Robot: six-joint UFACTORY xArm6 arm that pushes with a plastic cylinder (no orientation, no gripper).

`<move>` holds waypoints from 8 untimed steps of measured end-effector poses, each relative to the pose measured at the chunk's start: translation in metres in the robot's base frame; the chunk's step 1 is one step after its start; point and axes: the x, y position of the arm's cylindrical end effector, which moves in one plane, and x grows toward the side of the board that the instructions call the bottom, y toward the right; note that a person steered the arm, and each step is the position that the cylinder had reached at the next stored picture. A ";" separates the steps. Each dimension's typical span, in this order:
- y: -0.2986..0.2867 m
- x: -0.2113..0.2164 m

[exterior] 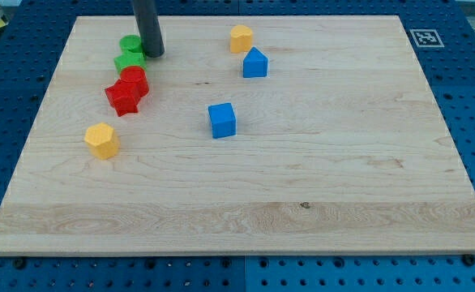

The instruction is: Push the blue triangle down a bit

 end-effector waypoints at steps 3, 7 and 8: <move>0.013 -0.030; 0.063 -0.029; 0.067 -0.029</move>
